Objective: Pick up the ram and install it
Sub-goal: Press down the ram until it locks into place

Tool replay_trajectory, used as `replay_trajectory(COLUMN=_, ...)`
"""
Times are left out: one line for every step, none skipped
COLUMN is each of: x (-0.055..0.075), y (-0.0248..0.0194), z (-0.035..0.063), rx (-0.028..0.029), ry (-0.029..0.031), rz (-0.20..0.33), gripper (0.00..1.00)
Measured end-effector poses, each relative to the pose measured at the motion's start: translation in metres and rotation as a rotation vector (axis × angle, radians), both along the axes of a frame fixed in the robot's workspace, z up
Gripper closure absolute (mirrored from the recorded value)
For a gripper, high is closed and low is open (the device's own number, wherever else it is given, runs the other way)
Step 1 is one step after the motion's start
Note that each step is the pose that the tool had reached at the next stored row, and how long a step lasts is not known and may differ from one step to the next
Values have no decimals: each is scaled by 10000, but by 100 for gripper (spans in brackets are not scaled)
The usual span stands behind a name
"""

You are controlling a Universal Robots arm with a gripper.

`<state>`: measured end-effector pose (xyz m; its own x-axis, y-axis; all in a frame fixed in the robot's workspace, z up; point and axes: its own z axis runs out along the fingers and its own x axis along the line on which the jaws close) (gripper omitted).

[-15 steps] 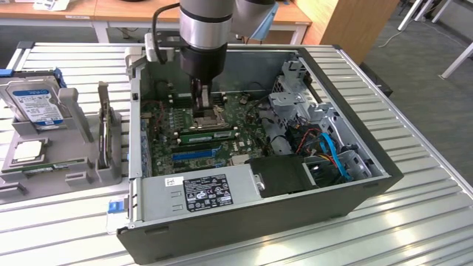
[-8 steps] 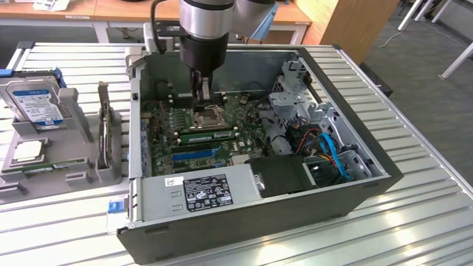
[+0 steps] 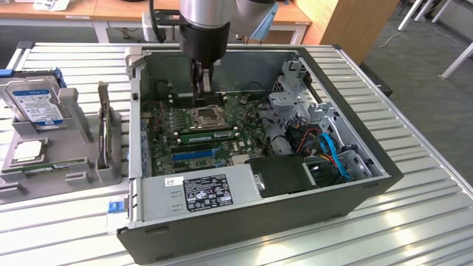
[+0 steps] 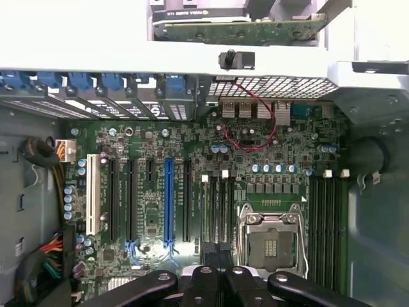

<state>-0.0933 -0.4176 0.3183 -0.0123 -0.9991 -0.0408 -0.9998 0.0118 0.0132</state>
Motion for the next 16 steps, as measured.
replay_trajectory(x=0, y=0, z=18, rx=0, ry=0, rz=0, gripper=90)
replay_trajectory(x=0, y=0, z=36, rx=1, ry=0, rz=0, gripper=90)
replay_trajectory(x=0, y=0, z=52, rx=1, ry=0, rz=0, gripper=90)
replay_trajectory(x=0, y=0, z=69, rx=1, ry=0, rz=0, gripper=90)
replay_trajectory(x=0, y=0, z=85, rx=1, ry=-1, rz=0, gripper=90)
replay_trajectory(x=0, y=0, z=101, rx=1, ry=-1, rz=0, gripper=90)
replay_trajectory(x=0, y=0, z=117, rx=1, ry=0, rz=0, gripper=90)
replay_trajectory(x=0, y=0, z=133, rx=1, ry=-1, rz=0, gripper=90)
replay_trajectory(x=0, y=0, z=148, rx=1, ry=0, rz=0, gripper=90)
replay_trajectory(x=0, y=0, z=161, rx=1, ry=-1, rz=0, gripper=90)
replay_trajectory(x=0, y=0, z=171, rx=0, ry=0, rz=0, gripper=90)
replay_trajectory(x=0, y=0, z=176, rx=1, ry=0, rz=0, gripper=90)
replay_trajectory(x=0, y=0, z=176, rx=3, ry=-2, rz=0, gripper=90)
replay_trajectory(x=0, y=0, z=176, rx=3, ry=-2, rz=0, gripper=90)
replay_trajectory(x=0, y=0, z=176, rx=4, ry=-2, rz=0, gripper=90)
replay_trajectory(x=0, y=0, z=177, rx=2, ry=-1, rz=0, gripper=90)
